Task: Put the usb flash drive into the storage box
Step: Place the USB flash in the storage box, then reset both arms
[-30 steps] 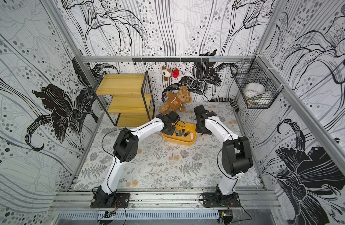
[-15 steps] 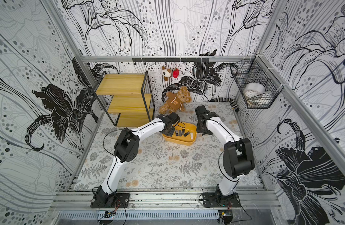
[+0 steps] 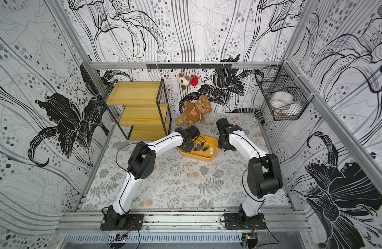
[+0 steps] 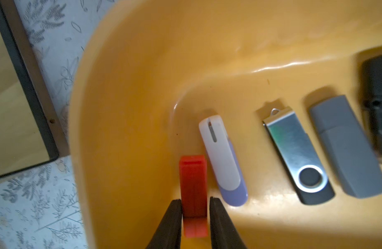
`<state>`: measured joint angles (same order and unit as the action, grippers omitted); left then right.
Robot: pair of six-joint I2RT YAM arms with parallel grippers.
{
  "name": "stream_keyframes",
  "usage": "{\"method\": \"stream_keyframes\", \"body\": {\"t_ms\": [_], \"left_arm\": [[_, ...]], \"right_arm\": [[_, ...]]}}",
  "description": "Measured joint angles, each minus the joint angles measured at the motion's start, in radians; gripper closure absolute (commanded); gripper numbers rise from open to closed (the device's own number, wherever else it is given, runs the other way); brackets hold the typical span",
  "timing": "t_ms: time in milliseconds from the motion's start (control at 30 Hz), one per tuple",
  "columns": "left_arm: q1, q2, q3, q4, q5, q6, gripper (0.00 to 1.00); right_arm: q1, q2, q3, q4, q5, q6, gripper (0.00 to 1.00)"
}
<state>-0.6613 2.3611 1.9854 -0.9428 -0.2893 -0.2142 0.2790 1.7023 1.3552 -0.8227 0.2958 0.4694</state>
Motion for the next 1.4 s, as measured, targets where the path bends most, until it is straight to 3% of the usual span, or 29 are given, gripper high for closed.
{"method": "stream_keyframes", "body": {"t_ms": [333,533,667,700,733,867,933,1100,1233,1400], "left_arm": [[-0.001,0.001,0.016,-0.006,-0.006,-0.013,0.57],[-0.001,-0.040,0.119,-0.029,0.021,-0.022,0.50],[0.001,-0.163,0.151,-0.018,0.056,-0.045,0.25],[0.002,-0.211,0.143,-0.006,0.062,-0.051,0.10],[0.008,-0.261,0.123,0.012,0.070,-0.057,0.02],[0.040,-0.518,-0.077,0.129,0.131,-0.087,0.02],[0.067,-0.651,-0.230,0.210,0.129,-0.095,0.02],[0.122,-1.009,-0.792,0.483,0.020,-0.100,0.02],[0.162,-1.238,-1.205,0.764,-0.085,-0.066,0.02],[0.185,-1.447,-1.600,1.190,-0.236,0.031,0.02]], "right_arm": [[0.000,0.000,-0.002,0.000,0.000,0.000,0.44],[0.000,-0.045,-0.019,0.003,0.000,0.000,0.44],[0.000,-0.108,-0.045,0.027,-0.005,0.000,0.42],[0.000,-0.129,-0.059,0.042,-0.011,-0.003,0.41],[0.000,-0.146,-0.074,0.056,-0.014,-0.005,0.40],[0.000,-0.235,-0.158,0.127,-0.027,-0.026,0.31],[0.000,-0.291,-0.221,0.190,-0.021,-0.038,0.21],[0.000,-0.517,-0.521,0.452,0.048,-0.115,0.01],[0.000,-0.629,-0.729,0.686,0.167,-0.211,0.05],[-0.001,-0.610,-0.844,0.912,0.282,-0.308,0.05]]}}
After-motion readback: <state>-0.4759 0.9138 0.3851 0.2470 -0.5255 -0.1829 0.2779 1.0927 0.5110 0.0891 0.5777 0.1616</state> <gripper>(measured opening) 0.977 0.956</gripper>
